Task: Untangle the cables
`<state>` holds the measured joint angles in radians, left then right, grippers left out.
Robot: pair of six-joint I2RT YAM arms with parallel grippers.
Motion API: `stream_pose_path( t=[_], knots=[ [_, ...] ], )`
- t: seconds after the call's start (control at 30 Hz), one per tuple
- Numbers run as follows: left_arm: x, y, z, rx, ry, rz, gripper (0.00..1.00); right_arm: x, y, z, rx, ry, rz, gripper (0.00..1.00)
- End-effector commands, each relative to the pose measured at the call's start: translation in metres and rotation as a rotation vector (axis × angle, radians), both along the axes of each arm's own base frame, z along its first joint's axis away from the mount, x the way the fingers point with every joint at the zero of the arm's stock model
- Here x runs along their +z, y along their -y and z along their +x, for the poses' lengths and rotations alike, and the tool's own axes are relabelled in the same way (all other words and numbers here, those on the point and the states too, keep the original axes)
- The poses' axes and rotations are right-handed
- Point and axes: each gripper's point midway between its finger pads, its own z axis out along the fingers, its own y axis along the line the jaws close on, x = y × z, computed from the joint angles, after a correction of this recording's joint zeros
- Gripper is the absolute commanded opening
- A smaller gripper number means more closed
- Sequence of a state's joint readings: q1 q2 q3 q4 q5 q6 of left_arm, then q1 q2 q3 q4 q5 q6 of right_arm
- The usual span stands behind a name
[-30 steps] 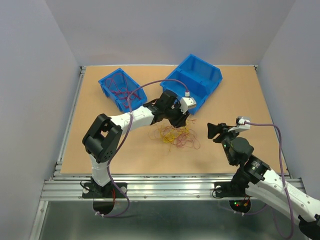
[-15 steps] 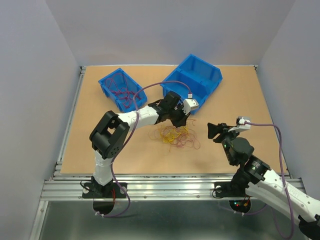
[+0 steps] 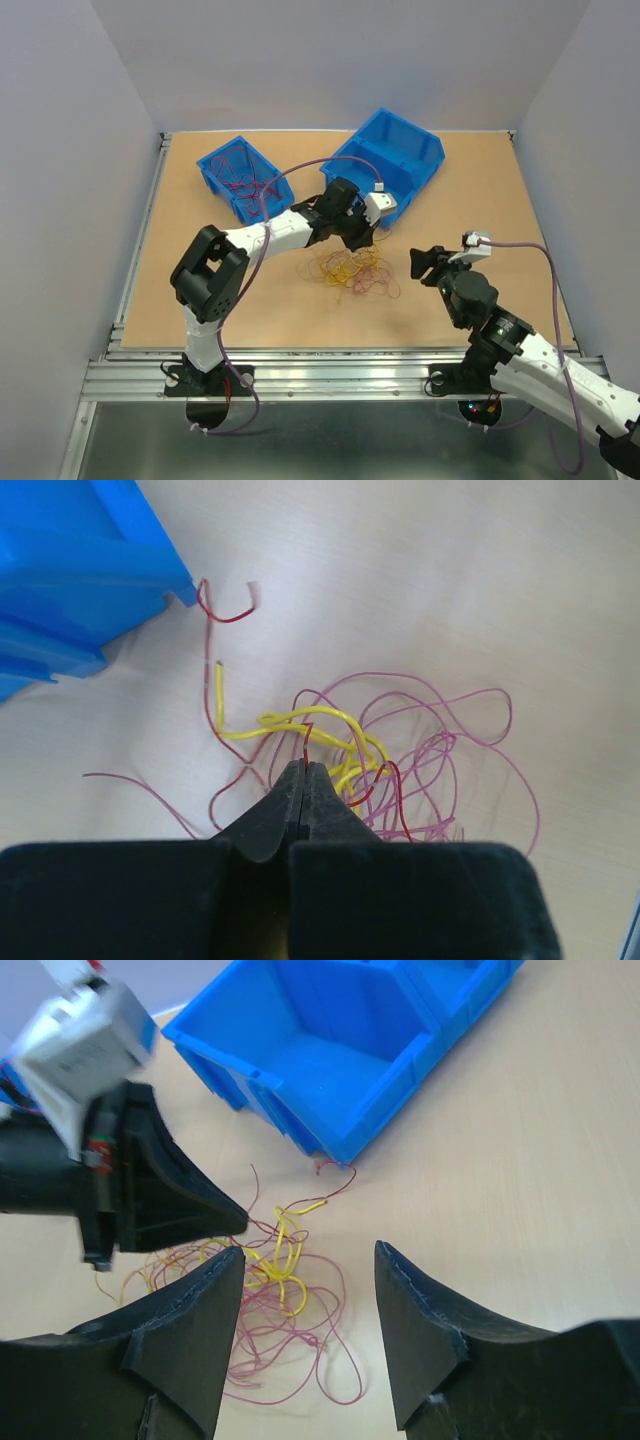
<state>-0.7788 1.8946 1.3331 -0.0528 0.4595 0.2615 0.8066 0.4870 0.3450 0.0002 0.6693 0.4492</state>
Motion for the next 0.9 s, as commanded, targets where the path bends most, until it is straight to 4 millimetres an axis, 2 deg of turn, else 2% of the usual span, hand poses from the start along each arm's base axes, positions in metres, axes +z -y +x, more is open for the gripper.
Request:
stream_pose_path(
  t=[0.0, 0.1, 0.17, 0.2, 0.23, 0.27, 0.37, 0.53, 0.57, 0.67, 0.7, 0.83, 0.87],
  knots=[
    [0.079, -0.003, -0.005, -0.033, 0.114, -0.133, 0.00, 0.000, -0.012, 0.003, 0.038, 0.010, 0.005, 0.61],
    [0.101, -0.010, -0.011, -0.044, 0.135, -0.167, 0.00, -0.004, -0.026, 0.003, 0.113, 0.020, -0.024, 0.61],
    [0.113, -0.013, -0.017, -0.056, 0.150, -0.185, 0.00, 0.004, -0.036, 0.004, 0.160, 0.066, -0.015, 0.61],
    [0.117, -0.015, -0.020, -0.062, 0.150, -0.192, 0.00, -0.003, -0.040, 0.004, 0.191, 0.077, -0.055, 0.61],
    [0.124, -0.017, -0.023, -0.066, 0.158, -0.205, 0.00, 0.010, -0.053, 0.002, 0.257, 0.143, -0.027, 0.60],
    [0.127, -0.017, -0.026, -0.076, 0.158, -0.212, 0.00, 0.015, -0.058, 0.001, 0.285, 0.181, -0.025, 0.59],
    [0.135, -0.019, -0.031, -0.089, 0.160, -0.226, 0.00, 0.018, -0.072, 0.000, 0.359, 0.270, -0.040, 0.58],
    [0.157, -0.024, -0.039, -0.103, 0.192, -0.261, 0.00, 0.015, -0.095, 0.011, 0.408, 0.247, -0.070, 0.58],
    [0.166, -0.027, -0.041, -0.101, 0.209, -0.274, 0.00, 0.008, -0.100, 0.015, 0.415, 0.229, -0.085, 0.58],
    [0.184, -0.033, -0.042, -0.082, 0.245, -0.295, 0.00, 0.008, -0.111, 0.022, 0.431, 0.241, -0.093, 0.58],
    [0.197, -0.037, -0.044, -0.071, 0.275, -0.311, 0.00, 0.001, -0.117, 0.027, 0.442, 0.226, -0.116, 0.58],
    [0.246, -0.051, -0.050, -0.029, 0.364, -0.375, 0.00, -0.003, -0.136, 0.036, 0.484, 0.236, -0.140, 0.58],
    [0.268, -0.057, -0.054, -0.021, 0.399, -0.408, 0.00, -0.004, -0.135, 0.041, 0.462, 0.231, -0.147, 0.56]
  ],
)
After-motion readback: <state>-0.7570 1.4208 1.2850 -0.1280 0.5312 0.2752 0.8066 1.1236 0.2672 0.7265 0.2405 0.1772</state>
